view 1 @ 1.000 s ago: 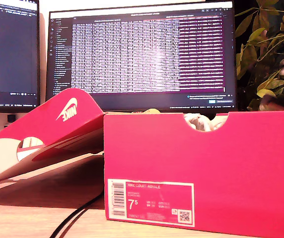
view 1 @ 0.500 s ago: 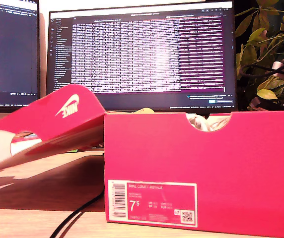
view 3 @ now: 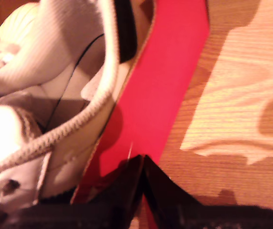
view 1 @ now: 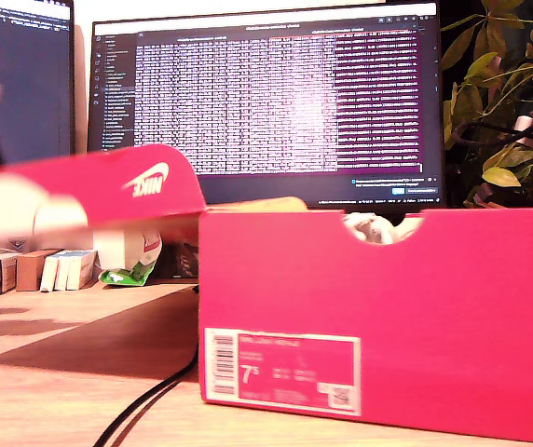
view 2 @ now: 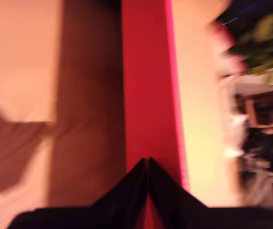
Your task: Close the red shoebox by pushing the lid with your left arm and holding the box in place with your right arm
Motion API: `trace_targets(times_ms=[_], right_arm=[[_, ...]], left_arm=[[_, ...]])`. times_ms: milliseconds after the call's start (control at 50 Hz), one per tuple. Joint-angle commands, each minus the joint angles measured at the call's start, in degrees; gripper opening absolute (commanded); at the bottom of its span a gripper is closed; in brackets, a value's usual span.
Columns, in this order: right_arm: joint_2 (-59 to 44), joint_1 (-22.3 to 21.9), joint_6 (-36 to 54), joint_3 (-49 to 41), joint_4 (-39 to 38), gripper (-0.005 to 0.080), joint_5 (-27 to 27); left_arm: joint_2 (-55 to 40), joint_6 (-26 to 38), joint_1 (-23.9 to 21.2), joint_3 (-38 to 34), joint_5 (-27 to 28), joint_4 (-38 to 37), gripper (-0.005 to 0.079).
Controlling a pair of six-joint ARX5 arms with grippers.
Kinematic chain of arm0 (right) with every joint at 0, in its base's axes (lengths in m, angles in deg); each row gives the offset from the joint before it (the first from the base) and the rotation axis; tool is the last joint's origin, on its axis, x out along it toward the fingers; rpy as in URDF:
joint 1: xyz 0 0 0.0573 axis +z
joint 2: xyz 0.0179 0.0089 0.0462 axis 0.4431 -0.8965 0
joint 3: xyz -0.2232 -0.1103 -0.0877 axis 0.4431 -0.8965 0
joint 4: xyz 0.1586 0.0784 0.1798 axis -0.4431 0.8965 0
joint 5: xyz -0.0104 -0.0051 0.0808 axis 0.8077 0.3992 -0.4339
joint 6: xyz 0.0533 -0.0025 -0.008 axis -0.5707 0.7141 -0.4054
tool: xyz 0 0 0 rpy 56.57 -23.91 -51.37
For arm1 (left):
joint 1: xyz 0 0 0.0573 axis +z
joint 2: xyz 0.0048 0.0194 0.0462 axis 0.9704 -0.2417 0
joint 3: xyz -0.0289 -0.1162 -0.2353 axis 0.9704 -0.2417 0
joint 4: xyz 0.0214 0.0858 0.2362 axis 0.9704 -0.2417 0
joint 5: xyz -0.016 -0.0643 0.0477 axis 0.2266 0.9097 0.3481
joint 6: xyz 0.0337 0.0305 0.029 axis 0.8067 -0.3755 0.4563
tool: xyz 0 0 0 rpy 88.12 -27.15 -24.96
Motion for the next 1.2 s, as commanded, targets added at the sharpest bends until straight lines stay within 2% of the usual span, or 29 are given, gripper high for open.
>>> trace_targets(times_ms=[0, 300, 760, 860, 960, 1040, 1180], right_arm=[[-0.5, 2.6, -0.1, 0.7, -0.6, -0.0012, -3.0], [-0.5, 7.6, -0.7, 0.7, -1.4, -0.0012, -3.0], [-0.5, 13.0, -3.4, 0.7, -3.9, -0.0012, -2.9], [-0.5, 12.9, -2.8, 0.7, -3.8, -0.0012, -0.1], [-0.5, 10.9, 0.2, 0.7, -2.2, -0.0012, 3.5], [-0.5, 8.2, 2.5, 0.7, -0.7, -0.0012, 6.4], [-0.4, 3.3, 6.7, 1.3, 1.8, -0.0013, 11.6]], left_arm=[[-0.1, 0.8, -1.9, 0.6, 2.5, -2.5, -0.0019], [0.5, 4.2, -4.9, 4.1, 7.3, -9.4, -0.0019], [7.1, 3.6, -11.5, 9.2, 10.3, -10.2, -0.0019], [8.0, 3.0, -12.5, 11.1, 10.2, -10.2, -0.0019], [8.0, 2.6, -14.2, 13.0, 10.0, -9.1, -0.0019], [8.0, 2.6, -16.2, 14.7, 6.9, -6.4, -0.0019], [8.2, 2.7, -19.5, 20.5, -7.2, -2.0, -0.0019]])
